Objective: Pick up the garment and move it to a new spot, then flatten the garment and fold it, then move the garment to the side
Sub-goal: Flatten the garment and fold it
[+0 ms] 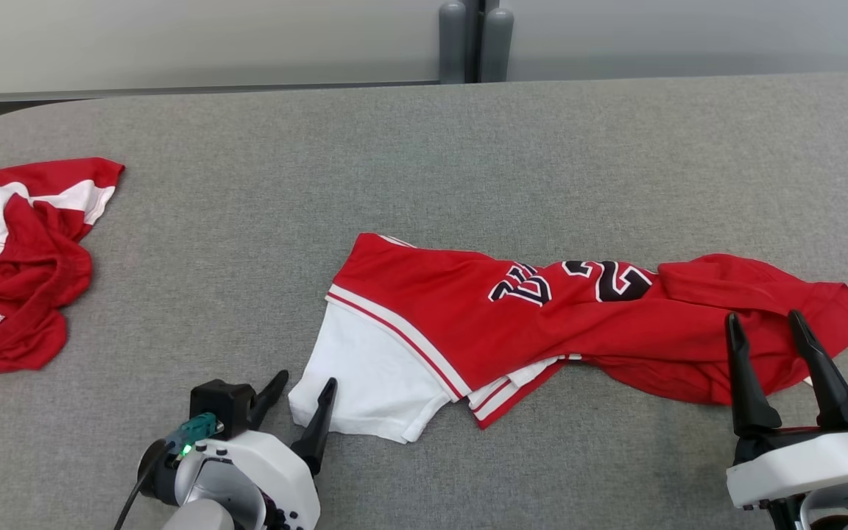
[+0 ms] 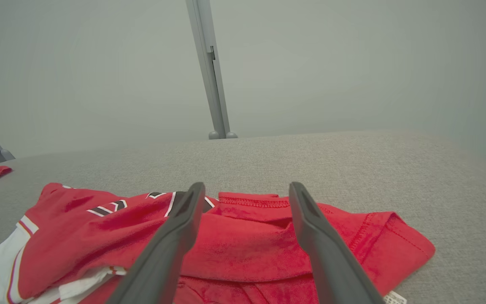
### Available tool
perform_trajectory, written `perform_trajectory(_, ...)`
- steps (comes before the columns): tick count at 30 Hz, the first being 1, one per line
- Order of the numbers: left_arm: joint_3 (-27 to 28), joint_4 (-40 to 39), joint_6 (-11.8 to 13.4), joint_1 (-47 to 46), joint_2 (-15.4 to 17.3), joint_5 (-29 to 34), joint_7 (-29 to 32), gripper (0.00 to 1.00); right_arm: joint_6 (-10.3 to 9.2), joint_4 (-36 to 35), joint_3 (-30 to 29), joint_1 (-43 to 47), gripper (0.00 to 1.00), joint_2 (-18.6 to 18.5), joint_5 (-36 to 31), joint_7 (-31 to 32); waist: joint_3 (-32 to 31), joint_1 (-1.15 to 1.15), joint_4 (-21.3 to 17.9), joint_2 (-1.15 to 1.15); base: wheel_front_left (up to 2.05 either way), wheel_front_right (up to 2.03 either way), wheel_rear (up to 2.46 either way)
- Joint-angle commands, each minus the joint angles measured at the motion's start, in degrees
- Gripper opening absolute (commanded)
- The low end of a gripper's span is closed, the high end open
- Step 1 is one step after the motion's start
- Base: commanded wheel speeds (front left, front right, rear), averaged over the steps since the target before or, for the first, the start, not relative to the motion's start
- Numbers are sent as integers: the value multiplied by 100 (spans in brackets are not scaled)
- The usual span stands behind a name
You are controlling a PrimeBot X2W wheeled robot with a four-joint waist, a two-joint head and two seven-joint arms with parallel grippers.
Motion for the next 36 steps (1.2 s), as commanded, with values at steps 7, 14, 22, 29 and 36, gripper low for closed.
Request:
perform_trajectory(7,-157,288,-54,-23,-116,-117,276,0,-2,94,-59,-55,100,28,41,-84,121,0,-73,0,0,0,0)
perform_trajectory(14,-241,290,-53,-55,-116,-41,115,0,-2,192,-138,-65,100,26,-1,-74,151,0,-73,0,0,0,0)
perform_trajectory(22,-225,251,-33,-187,-86,-44,-27,0,-2,720,-678,217,100,-24,37,-36,262,0,-41,0,0,0,0)
perform_trajectory(29,-232,283,-47,-229,-83,-82,-109,0,-2,1112,-692,-62,100,-91,98,-104,312,0,-40,0,0,0,0)
perform_trajectory(36,-144,189,-14,-311,-77,-147,-335,0,-2,1298,-656,-258,0,-214,347,-45,339,0,-3,0,0,0,0)
